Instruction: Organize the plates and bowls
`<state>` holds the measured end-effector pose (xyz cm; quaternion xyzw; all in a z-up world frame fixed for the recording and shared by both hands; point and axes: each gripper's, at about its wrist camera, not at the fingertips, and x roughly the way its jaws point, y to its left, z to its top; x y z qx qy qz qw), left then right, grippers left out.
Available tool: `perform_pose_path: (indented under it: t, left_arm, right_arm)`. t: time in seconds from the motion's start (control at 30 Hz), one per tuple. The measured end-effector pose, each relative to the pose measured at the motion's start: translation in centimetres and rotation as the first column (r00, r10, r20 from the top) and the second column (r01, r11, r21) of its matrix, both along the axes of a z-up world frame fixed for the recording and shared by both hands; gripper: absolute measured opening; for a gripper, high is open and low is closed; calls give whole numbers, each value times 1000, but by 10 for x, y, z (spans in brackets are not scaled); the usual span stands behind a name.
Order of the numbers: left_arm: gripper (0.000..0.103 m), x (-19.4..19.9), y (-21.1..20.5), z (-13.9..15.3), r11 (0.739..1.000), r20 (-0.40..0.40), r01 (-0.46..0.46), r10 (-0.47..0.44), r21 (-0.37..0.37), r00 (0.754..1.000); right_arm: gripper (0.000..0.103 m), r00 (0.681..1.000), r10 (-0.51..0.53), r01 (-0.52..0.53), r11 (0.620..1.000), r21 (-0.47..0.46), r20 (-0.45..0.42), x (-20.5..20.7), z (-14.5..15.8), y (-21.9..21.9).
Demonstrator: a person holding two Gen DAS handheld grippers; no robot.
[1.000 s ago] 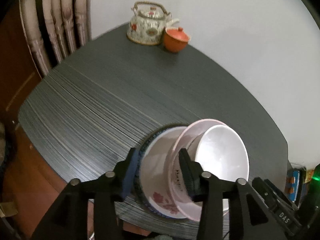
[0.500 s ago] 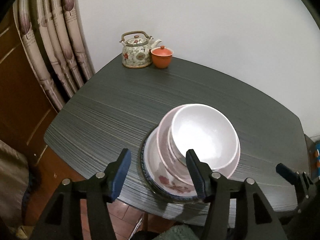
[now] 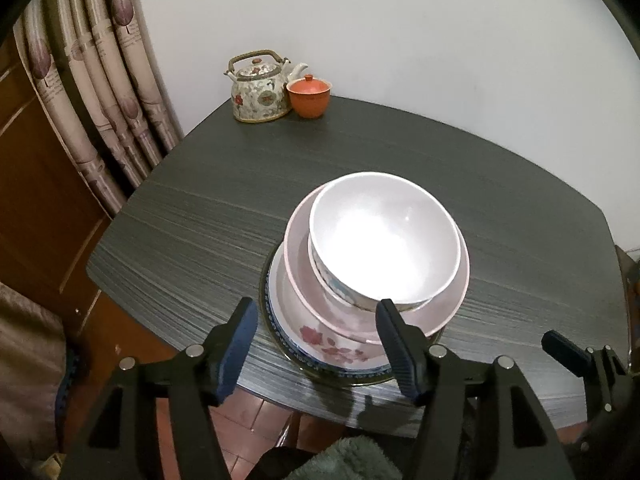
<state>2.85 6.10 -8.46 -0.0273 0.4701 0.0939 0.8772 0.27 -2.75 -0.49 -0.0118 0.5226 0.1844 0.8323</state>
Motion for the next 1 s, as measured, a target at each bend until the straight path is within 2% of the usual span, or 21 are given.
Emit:
perform_pose_path:
  t: [1.0]
  left_arm:
    - [63, 3, -3, -8, 1000, -43, -2, 2, -12, 999]
  right_arm:
    - [103, 999, 12, -12, 1000, -15, -33, -3, -8, 5]
